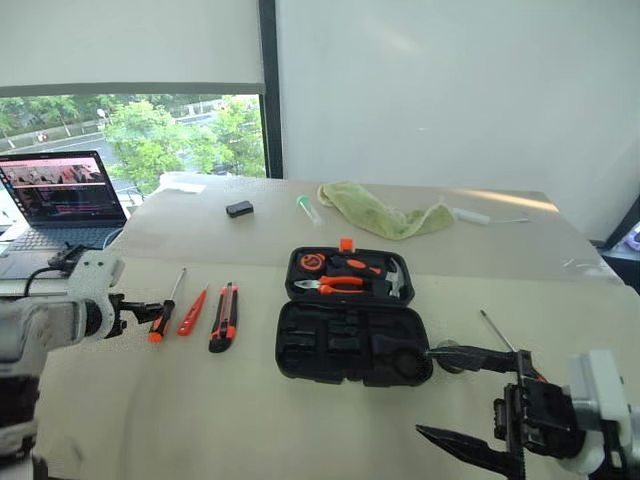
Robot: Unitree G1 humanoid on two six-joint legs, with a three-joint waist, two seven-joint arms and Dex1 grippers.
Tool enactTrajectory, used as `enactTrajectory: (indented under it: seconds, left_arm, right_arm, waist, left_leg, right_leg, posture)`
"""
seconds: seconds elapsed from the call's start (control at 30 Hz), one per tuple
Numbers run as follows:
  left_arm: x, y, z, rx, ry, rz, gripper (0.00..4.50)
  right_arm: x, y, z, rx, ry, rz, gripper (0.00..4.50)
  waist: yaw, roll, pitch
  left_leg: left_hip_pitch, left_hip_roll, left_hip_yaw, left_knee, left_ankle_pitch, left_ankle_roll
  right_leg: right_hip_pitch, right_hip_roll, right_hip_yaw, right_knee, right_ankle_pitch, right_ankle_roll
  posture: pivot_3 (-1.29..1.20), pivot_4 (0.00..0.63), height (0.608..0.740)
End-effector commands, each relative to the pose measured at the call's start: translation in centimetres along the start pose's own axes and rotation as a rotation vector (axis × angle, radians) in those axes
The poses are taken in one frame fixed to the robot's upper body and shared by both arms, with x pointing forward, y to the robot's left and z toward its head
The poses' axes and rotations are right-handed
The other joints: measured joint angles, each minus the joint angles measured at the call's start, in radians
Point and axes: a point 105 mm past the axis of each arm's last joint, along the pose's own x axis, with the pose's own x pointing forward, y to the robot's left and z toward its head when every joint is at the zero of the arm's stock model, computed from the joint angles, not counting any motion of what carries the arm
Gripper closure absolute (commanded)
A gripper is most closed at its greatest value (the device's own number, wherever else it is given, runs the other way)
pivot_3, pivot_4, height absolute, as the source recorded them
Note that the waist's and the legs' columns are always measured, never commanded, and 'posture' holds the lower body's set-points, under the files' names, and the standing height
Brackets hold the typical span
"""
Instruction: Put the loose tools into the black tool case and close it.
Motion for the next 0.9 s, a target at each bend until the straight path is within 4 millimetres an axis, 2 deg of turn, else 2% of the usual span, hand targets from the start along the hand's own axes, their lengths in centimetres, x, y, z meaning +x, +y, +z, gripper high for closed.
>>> enactTrajectory:
  seconds: [0.03,0.07,0.1,0.17,0.3,0.33,0.4,0.43,0.5,0.6,0.67,0.77,0.8,0.87,0.9]
  left_arm:
    - [1.0,-0.8,0.5,0.027,0.045,-0.031,0.02]
    - [1.4,-0.6,0.5,0.024,0.056,-0.014,0.02]
    - [1.8,-0.2,0.4,0.012,0.066,0.007,0.53]
    - [2.1,0.3,0.4,0.017,0.073,0.037,1.18]
    - [2.1,0.3,0.2,0.014,0.073,0.033,2.80]
    - [2.1,0.3,0.1,0.010,0.074,0.032,2.98]
    - [2.0,0.3,0.3,0.008,0.035,0.026,3.77]
    - [1.9,0.3,0.5,0.006,0.011,0.019,3.89]
    - [1.0,-1.0,2.7,-0.010,-0.132,-0.097,3.89]
    - [-1.9,-3.6,6.0,-0.113,-0.308,-0.377,3.89]
    - [-4.3,-6.1,7.4,-0.110,-0.335,-0.578,3.89]
    - [-7.0,-12.2,7.5,0.128,-0.286,-0.847,3.89]
    - [-7.2,-13.9,6.9,0.224,-0.259,-0.888,3.89]
    - [-6.9,-16.9,5.4,0.521,-0.234,-0.929,3.89]
    - [-6.2,-18.2,4.7,0.658,-0.222,-0.932,3.89]
  right_arm:
    - [0.4,0.4,0.6,-0.018,-0.012,0.000,0.00]
    - [0.5,0.5,0.7,-0.019,-0.010,-0.007,0.00]
    - [0.5,0.6,0.7,-0.021,-0.007,-0.012,0.00]
    - [0.4,0.9,0.9,-0.021,-0.002,-0.026,0.00]
    - [0.2,1.2,0.9,-0.012,0.007,-0.054,0.00]
    - [0.2,1.2,0.8,-0.010,0.010,-0.061,0.00]
    - [0.1,1.2,0.7,-0.005,0.011,-0.080,0.00]
    - [0.2,1.2,0.7,-0.003,0.010,-0.086,0.00]
    - [0.2,1.1,0.5,0.000,0.012,-0.093,0.00]
    - [0.1,1.1,0.4,0.012,0.010,-0.111,0.00]
    - [0.0,1.1,0.3,0.018,0.017,-0.123,0.00]
    - [-0.3,1.2,0.1,0.027,0.031,-0.159,0.00]
    - [-0.4,1.2,0.1,0.029,0.035,-0.172,0.00]
    - [-0.8,1.3,0.0,0.031,0.056,-0.198,0.00]
    - [-1.1,1.4,-0.2,0.036,0.074,-0.212,0.00]
  waist:
    - [-0.002,-0.001,0.000]
    - [-0.002,-0.001,0.001]
    - [-0.002,-0.001,0.000]
    - [-0.006,-0.001,0.000]
    - [-0.012,-0.001,0.000]
    - [-0.012,-0.001,0.000]
    - [-0.013,-0.001,0.000]
    - [-0.015,-0.001,0.000]
    - [-0.014,-0.001,0.000]
    - [-0.009,-0.006,0.003]
    - [-0.006,-0.011,0.004]
    - [-0.001,-0.012,0.005]
    - [0.000,-0.011,0.005]
    - [0.000,-0.007,0.004]
    - [0.000,-0.005,0.003]
  left_leg:
    - [0.000,0.000,0.000,0.000,0.000,0.000]
    - [-0.001,0.000,0.000,0.000,0.000,0.000]
    - [-0.001,0.000,0.000,0.000,0.000,0.000]
    - [-0.001,0.000,0.000,0.000,0.000,0.000]
    - [-0.001,0.001,0.000,0.000,0.000,0.000]
    - [-0.001,0.001,0.000,0.000,0.000,0.000]
    - [0.000,0.001,0.000,0.001,0.000,0.000]
    - [0.000,0.001,0.000,0.001,0.000,0.000]
    - [0.001,0.001,0.000,0.001,0.000,0.000]
    - [-0.001,0.001,0.000,0.002,0.001,-0.001]
    - [-0.004,0.001,-0.002,0.005,0.001,-0.001]
    - [-0.006,0.000,-0.003,0.007,0.001,-0.001]
    - [-0.006,-0.001,-0.003,0.007,0.001,-0.001]
    - [-0.003,-0.005,-0.002,0.007,0.001,-0.001]
    - [-0.002,-0.006,-0.002,0.007,0.001,-0.001]
  right_leg:
    - [0.000,0.000,0.000,0.000,0.000,0.000]
    - [-0.001,0.000,0.000,0.000,0.000,0.000]
    - [-0.001,0.000,0.000,0.000,0.000,0.000]
    - [-0.001,0.000,0.000,0.000,0.000,0.000]
    - [-0.001,0.000,0.001,0.001,0.000,0.000]
    - [-0.001,-0.001,0.001,0.002,0.000,0.000]
    - [-0.001,-0.001,0.001,0.003,0.000,0.000]
    - [-0.001,-0.001,0.002,0.003,0.000,0.000]
    - [-0.001,-0.001,0.002,0.005,0.000,0.000]
    - [-0.003,-0.002,0.001,0.007,0.000,-0.001]
    - [-0.005,-0.003,-0.001,0.009,-0.001,-0.001]
    - [-0.005,-0.003,-0.002,0.009,-0.001,-0.001]
    - [-0.004,-0.004,-0.002,0.009,-0.001,0.000]
    - [-0.002,-0.007,-0.001,0.009,-0.003,0.003]
    - [-0.001,-0.008,0.001,0.009,-0.003,0.003]
  posture:
    - [0.00,0.150,0.740]
    - [0.00,0.150,0.740]
    - [0.00,0.150,0.740]
    - [0.00,0.150,0.740]
    - [0.00,0.150,0.740]
    - [0.00,0.150,0.740]
    - [0.00,0.150,0.740]
    - [0.00,0.150,0.740]
    - [0.00,0.150,0.740]
    - [0.00,0.150,0.740]
    - [0.00,0.150,0.740]
    - [0.00,0.150,0.740]
    - [0.00,0.150,0.740]
    - [0.00,0.150,0.740]
    - [0.00,0.150,0.740]
